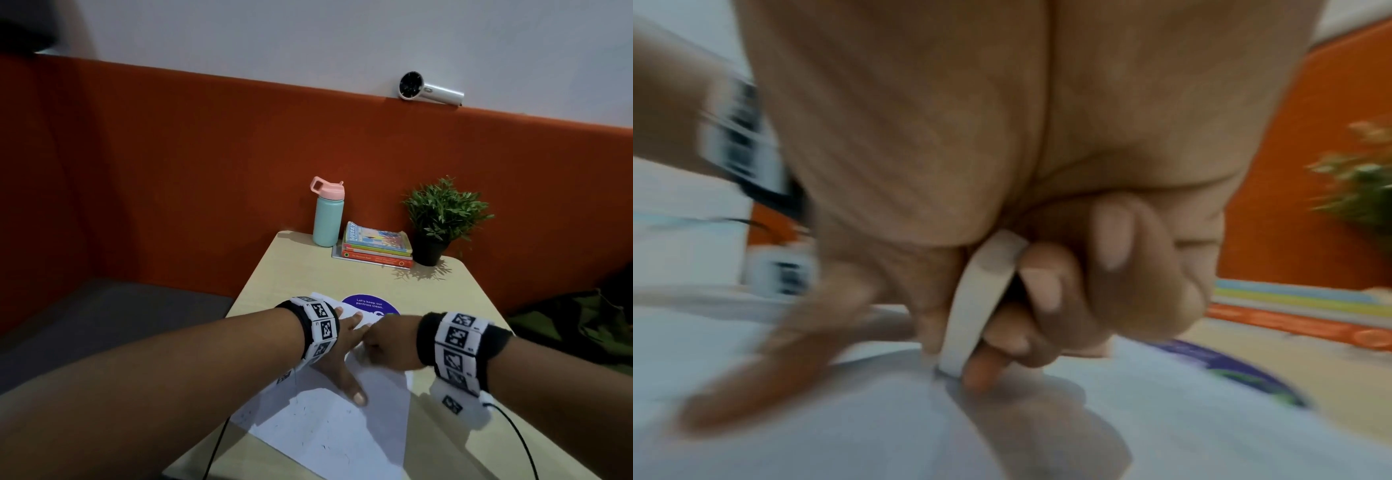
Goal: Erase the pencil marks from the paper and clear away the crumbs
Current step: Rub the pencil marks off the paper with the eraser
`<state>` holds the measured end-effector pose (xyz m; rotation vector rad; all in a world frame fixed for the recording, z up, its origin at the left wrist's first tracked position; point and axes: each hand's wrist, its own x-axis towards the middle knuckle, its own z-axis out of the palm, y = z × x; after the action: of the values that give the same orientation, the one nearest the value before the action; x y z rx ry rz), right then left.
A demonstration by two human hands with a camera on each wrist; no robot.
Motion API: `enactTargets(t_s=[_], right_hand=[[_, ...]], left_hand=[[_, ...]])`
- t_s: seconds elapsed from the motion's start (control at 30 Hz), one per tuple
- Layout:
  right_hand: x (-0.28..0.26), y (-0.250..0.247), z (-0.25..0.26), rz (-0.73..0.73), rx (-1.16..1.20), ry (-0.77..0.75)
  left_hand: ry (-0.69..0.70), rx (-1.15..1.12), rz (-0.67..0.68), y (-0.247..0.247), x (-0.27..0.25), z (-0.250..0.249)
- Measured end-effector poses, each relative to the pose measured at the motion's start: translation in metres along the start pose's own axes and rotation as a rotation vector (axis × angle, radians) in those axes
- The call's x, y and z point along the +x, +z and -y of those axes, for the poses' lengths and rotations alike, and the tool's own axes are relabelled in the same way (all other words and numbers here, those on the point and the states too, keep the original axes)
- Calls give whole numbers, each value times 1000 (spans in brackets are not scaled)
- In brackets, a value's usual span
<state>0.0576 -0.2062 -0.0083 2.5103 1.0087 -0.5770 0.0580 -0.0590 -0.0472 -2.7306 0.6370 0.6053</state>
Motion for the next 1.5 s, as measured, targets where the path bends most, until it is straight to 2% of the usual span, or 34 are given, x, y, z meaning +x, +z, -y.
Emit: enactTargets(t_s=[0.07,0.13,0.2,0.27,0.4,0.43,0.47,0.57,0.63,0.7,0.77,0.8,0.97,1.03,1.17,1.23,1.37,1.5], right_hand=[[-7,10,11,6,33,-88],[-4,7,0,19,-18,-33],[1,3,-23,-5,-71,91],[-2,2,-31,-28,-91,113],[-25,17,4,-73,-22,-135],[-27,19,5,-73,-7,-150],[-24,19,-2,-68,-8,-118],[-11,15,-41,-61,-94,101],[-10,18,-48,-84,-129,139],[-15,23,-31,-120,-100,40],[-28,28,-8,-104,-46,-97],[-31,30,-6,-83,-40,-116],[-18,24,-60,-72,-112,153],[-17,29,-54,-99,-148,131],[-26,37,-11,-129,-53,-38],[-26,33,-20,-99,-65,6],[-27,28,-69,-89,-8,146],[-36,38,-94,-107,64,153]], left_hand=[[-7,7,-2,0,-1,-2],[-2,9,-1,1,0,-1],[4,7,4,3,4,1],[0,6,9,3,4,2],[-3,5,4,1,0,-1],[-2,5,6,0,-1,-1],[2,3,14,0,-2,-2],[11,0,34,-2,1,0],[9,5,37,-1,3,0],[2,2,30,0,3,0],[1,-3,23,1,2,-2],[0,-8,26,1,2,-2],[7,-6,34,-2,1,1],[1,-1,39,-2,-1,0],[13,-1,36,-6,-7,-3],[26,14,41,-8,-7,-2],[73,120,93,-18,-11,2],[97,267,165,-32,-21,1]])
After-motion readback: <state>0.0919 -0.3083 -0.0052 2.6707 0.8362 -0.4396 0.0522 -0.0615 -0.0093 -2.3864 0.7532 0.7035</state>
